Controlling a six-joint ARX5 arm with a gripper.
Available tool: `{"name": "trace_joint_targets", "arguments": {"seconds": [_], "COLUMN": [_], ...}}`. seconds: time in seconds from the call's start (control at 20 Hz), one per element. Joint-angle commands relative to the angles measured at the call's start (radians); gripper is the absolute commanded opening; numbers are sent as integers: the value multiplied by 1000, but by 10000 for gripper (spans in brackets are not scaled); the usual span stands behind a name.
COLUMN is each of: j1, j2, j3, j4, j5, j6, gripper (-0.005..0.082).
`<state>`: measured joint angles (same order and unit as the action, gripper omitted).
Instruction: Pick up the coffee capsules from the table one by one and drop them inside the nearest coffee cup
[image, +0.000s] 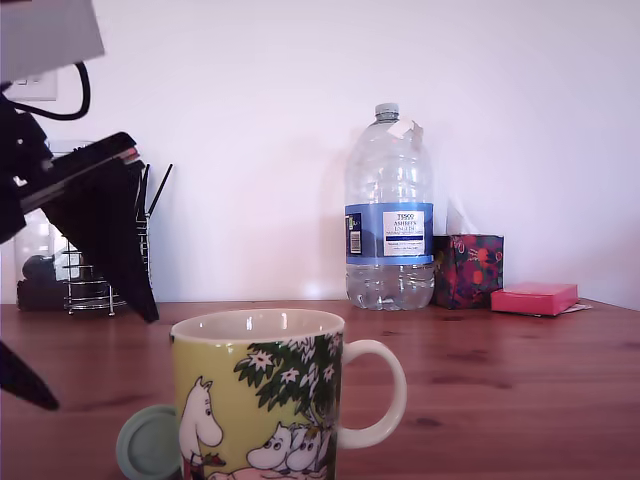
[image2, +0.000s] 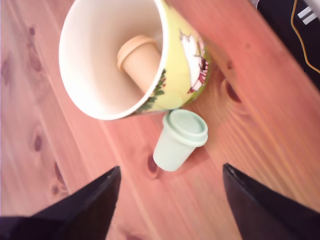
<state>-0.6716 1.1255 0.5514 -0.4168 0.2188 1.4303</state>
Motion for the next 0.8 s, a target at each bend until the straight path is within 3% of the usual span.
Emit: {"name": "trace_joint_targets", "arguments": {"seconds": [0.0,0.15,0.75], "j1": [-2,-2,-2], "j2": [36,109,355], "j3": [-6,25,208], "j4": [3,2,-56], "j5": [8,8,10], "j6": [29,66,129], "gripper": [642,642,641]}}
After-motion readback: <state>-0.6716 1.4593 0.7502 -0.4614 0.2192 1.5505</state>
